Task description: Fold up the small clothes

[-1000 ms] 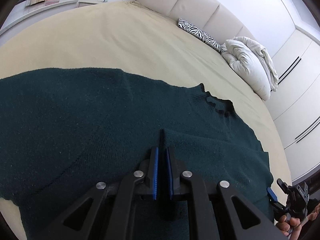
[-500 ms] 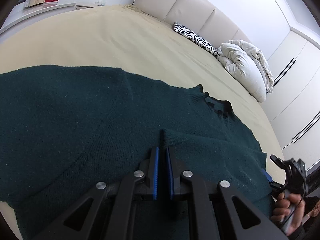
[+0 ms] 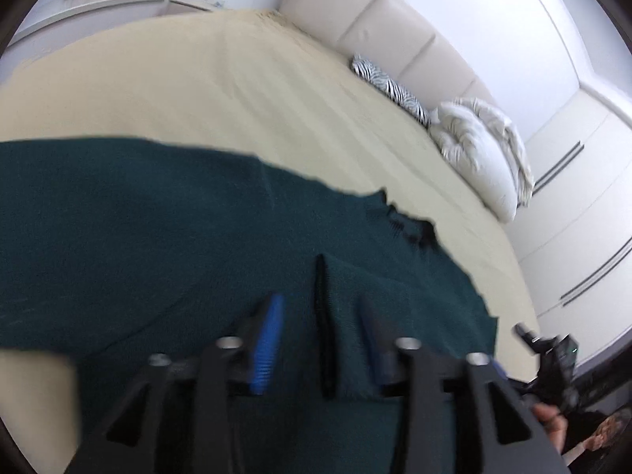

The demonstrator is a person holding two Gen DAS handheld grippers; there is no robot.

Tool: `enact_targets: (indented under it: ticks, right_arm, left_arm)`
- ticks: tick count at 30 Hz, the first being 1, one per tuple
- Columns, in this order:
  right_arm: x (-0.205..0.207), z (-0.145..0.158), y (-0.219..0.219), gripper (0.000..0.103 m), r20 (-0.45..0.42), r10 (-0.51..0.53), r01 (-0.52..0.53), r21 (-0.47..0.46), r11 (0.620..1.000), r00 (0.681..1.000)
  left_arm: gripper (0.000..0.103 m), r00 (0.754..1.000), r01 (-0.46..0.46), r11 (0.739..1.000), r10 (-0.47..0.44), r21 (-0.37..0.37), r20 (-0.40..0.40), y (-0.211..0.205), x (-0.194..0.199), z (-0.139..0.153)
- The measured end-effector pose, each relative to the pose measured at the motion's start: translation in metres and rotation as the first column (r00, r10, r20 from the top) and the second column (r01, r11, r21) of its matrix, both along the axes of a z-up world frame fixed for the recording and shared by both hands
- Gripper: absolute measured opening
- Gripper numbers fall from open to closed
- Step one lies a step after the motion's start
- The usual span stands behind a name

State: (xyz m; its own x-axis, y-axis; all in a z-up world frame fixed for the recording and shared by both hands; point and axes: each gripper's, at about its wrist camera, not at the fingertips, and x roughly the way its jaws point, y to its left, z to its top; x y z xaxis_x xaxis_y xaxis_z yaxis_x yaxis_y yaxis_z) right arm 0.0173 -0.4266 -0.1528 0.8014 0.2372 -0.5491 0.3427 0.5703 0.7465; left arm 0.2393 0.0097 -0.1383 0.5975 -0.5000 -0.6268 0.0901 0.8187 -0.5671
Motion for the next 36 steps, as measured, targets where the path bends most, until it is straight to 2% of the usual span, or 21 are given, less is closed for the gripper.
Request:
enact_targets:
  ticks: [1,3,5,7,10,11,14,16,17,19,22,25,26,27,28,29,30,31,33,35,36]
  right_arm:
    - [0.000,0.011,0.007,0.088,-0.030,0.015,-0.017,-0.068,0.998,0.999]
    - [-0.010,0.033,0.017,0.089,-0.061,-0.019,0.012,-0.110,0.994,0.998]
    - [-0.040,0.060,0.021,0.089,0.055,-0.062,0.067,-0.087,0.994,0.997]
    - [-0.062,0.081,0.030,0.090,0.116,-0.066,0.075,-0.082,0.994,0.991]
    - [-0.080,0.107,0.051,0.090,0.143,-0.020,0.031,-0.074,0.997,0.989]
    - [-0.084,0.112,0.061,0.090,0.151,0.003,0.007,-0.066,0.998,0.989]
    - [-0.094,0.115,0.094,0.090,0.158,0.055,-0.048,-0.046,0.998,0.986]
    - [-0.095,0.119,0.111,0.090,0.152,0.078,-0.074,-0.032,0.997,0.985]
    - [-0.095,0.119,0.121,0.090,0.149,0.089,-0.086,-0.023,0.996,0.985]
    - [-0.090,0.116,0.143,0.090,0.144,0.110,-0.109,-0.012,0.994,0.983]
    - [-0.086,0.113,0.169,0.090,0.130,0.144,-0.142,-0.022,0.990,0.981]
    - [-0.088,0.111,0.183,0.090,0.129,0.167,-0.166,-0.021,0.986,0.977]
    - [-0.090,0.112,0.187,0.090,0.131,0.171,-0.170,-0.021,0.985,0.977]
    - [-0.091,0.111,0.189,0.090,0.134,0.174,-0.174,-0.019,0.985,0.976]
    - [-0.090,0.108,0.188,0.089,0.135,0.176,-0.176,-0.017,0.984,0.975]
    - [-0.091,0.106,0.188,0.089,0.137,0.178,-0.177,-0.018,0.984,0.975]
    - [-0.095,0.106,0.187,0.089,0.135,0.177,-0.175,-0.025,0.984,0.975]
    - [-0.092,0.102,0.186,0.089,0.134,0.176,-0.173,-0.028,0.984,0.975]
    - [-0.082,0.091,0.177,0.089,0.131,0.168,-0.166,-0.027,0.986,0.977]
    - [-0.074,0.076,0.167,0.089,0.132,0.150,-0.150,-0.009,0.989,0.980]
    - [-0.073,0.071,0.162,0.089,0.130,0.143,-0.144,0.000,0.990,0.981]
  left_arm:
    - [0.064,0.999,-0.016,1.000,0.017,-0.020,0.036,0.012,-0.011,0.013]
    - [0.075,0.991,-0.070,0.996,0.075,-0.046,0.107,0.050,-0.037,0.038]
    - [0.076,0.978,-0.167,0.980,0.178,-0.106,0.108,0.101,-0.060,0.047]
    - [0.076,0.959,-0.259,0.948,0.275,-0.185,0.068,0.148,-0.077,0.043]
    - [0.075,0.887,-0.453,0.856,0.461,-0.249,-0.029,0.226,-0.106,0.021]
    - [0.075,0.846,-0.529,0.803,0.526,-0.275,-0.090,0.255,-0.118,0.008]
    - [0.075,0.767,-0.637,0.691,0.612,-0.340,-0.193,0.304,-0.140,-0.017]
    - [0.075,0.721,-0.687,0.629,0.650,-0.364,-0.240,0.321,-0.148,-0.029]
    - [0.073,0.698,-0.708,0.581,0.661,-0.401,-0.274,0.331,-0.150,-0.038]
    - [0.068,0.666,-0.735,0.517,0.672,-0.439,-0.323,0.341,-0.148,-0.048]
    - [0.068,0.633,-0.754,0.451,0.695,-0.478,-0.341,0.347,-0.136,-0.056]
    - [0.057,0.593,-0.780,0.393,0.712,-0.486,-0.375,0.356,-0.120,-0.064]
    - [0.049,0.587,-0.783,0.382,0.714,-0.491,-0.381,0.358,-0.116,-0.065]
    - [0.037,0.590,-0.782,0.383,0.709,-0.491,-0.387,0.361,-0.110,-0.066]
    - [0.029,0.597,-0.782,0.400,0.701,-0.477,-0.390,0.362,-0.104,-0.065]
    - [0.017,0.606,-0.781,0.429,0.695,-0.454,-0.386,0.360,-0.098,-0.060]
    - [0.011,0.619,-0.775,0.461,0.692,-0.432,-0.371,0.356,-0.094,-0.054]
    - [0.011,0.645,-0.756,0.514,0.689,-0.405,-0.331,0.349,-0.089,-0.041]
    - [0.011,0.715,-0.695,0.638,0.661,-0.331,-0.227,0.318,-0.075,-0.009]
    - [0.011,0.810,-0.584,0.776,0.573,-0.238,-0.122,0.263,-0.049,0.026]
    - [0.011,0.845,-0.534,0.824,0.529,-0.188,-0.081,0.236,-0.040,0.038]
